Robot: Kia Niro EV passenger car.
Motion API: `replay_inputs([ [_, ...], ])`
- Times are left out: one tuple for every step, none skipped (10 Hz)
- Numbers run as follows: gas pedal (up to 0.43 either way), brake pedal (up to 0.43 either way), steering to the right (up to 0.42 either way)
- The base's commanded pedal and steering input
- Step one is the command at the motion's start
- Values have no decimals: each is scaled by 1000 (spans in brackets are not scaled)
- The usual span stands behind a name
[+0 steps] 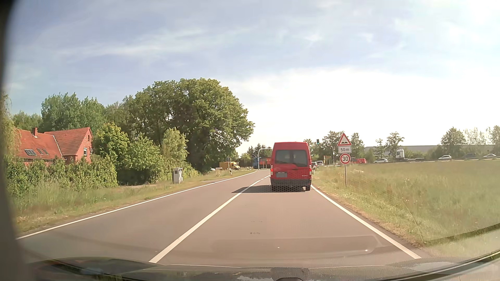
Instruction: Follow the waypoints while adhering to traffic rules and regulations
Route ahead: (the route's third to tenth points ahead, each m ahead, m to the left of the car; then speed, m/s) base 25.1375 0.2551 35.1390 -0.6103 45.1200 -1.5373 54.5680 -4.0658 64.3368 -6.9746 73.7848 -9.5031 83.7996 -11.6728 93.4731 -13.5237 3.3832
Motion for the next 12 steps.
replay_inputs([
  [331,0,0],
  [331,0,0],
  [331,0,0],
  [331,0,0],
  [331,0,0],
  [331,0,0],
  [331,0,0],
  [331,0,0],
  [331,0,0],
  [331,0,0],
  [331,0,-1],
  [331,0,-1],
])
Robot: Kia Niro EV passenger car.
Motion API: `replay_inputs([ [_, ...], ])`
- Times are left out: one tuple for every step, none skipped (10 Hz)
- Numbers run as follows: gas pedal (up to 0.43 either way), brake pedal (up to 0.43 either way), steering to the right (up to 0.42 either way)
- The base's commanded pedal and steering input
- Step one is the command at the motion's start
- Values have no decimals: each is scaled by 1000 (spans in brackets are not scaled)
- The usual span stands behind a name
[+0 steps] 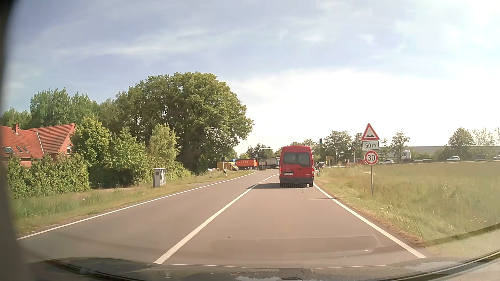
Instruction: Follow the waypoints while adhering to traffic rules and regulations
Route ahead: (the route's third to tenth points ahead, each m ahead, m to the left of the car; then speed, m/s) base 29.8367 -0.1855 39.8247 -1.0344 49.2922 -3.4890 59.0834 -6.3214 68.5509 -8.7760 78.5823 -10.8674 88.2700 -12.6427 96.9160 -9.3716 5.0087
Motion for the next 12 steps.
replay_inputs([
  [331,0,-1],
  [331,0,0],
  [331,0,0],
  [331,0,0],
  [331,0,-1],
  [331,0,-1],
  [331,0,0],
  [331,0,0],
  [331,0,-1],
  [331,0,-1],
  [331,0,-1],
  [331,0,0],
])
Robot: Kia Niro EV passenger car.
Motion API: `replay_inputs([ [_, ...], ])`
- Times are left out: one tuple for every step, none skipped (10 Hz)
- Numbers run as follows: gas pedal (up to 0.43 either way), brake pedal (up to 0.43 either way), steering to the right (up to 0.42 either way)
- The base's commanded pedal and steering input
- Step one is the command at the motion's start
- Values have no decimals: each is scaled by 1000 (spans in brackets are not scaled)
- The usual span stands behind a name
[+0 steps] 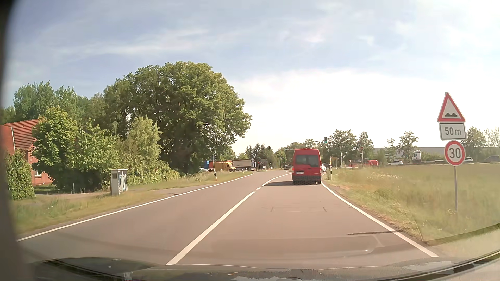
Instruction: Follow the waypoints while adhering to traffic rules and regulations
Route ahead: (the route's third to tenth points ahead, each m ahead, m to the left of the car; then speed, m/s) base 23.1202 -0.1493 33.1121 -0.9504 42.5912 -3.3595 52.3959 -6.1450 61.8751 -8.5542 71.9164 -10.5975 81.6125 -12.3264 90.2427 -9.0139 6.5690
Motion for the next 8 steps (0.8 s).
replay_inputs([
  [331,0,1],
  [331,0,5],
  [331,0,10],
  [331,0,16],
  [331,0,17],
  [331,0,18],
  [331,0,20],
  [319,0,20],
])
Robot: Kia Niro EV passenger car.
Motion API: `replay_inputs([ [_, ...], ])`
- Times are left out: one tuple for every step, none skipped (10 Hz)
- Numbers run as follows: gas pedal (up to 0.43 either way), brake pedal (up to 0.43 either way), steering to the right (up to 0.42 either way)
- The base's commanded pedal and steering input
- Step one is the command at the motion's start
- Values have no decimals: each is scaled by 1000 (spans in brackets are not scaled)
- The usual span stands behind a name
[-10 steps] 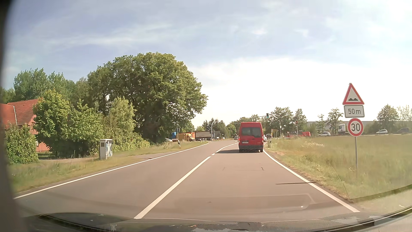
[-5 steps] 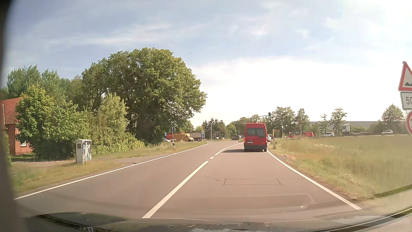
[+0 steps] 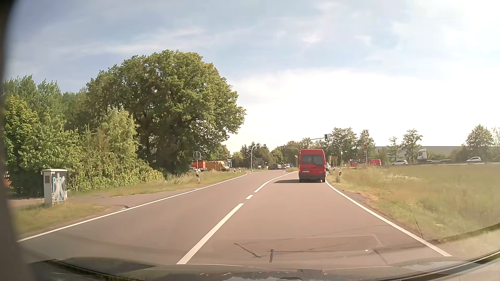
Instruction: Follow the waypoints while adhering to traffic rules and regulations
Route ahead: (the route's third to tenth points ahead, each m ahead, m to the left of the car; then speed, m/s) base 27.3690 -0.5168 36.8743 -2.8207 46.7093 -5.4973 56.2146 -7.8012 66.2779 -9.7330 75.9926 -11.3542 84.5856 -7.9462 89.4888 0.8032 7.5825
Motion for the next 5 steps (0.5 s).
replay_inputs([
  [319,0,20],
  [319,0,21],
  [319,0,21],
  [319,0,23],
  [319,0,25],
])
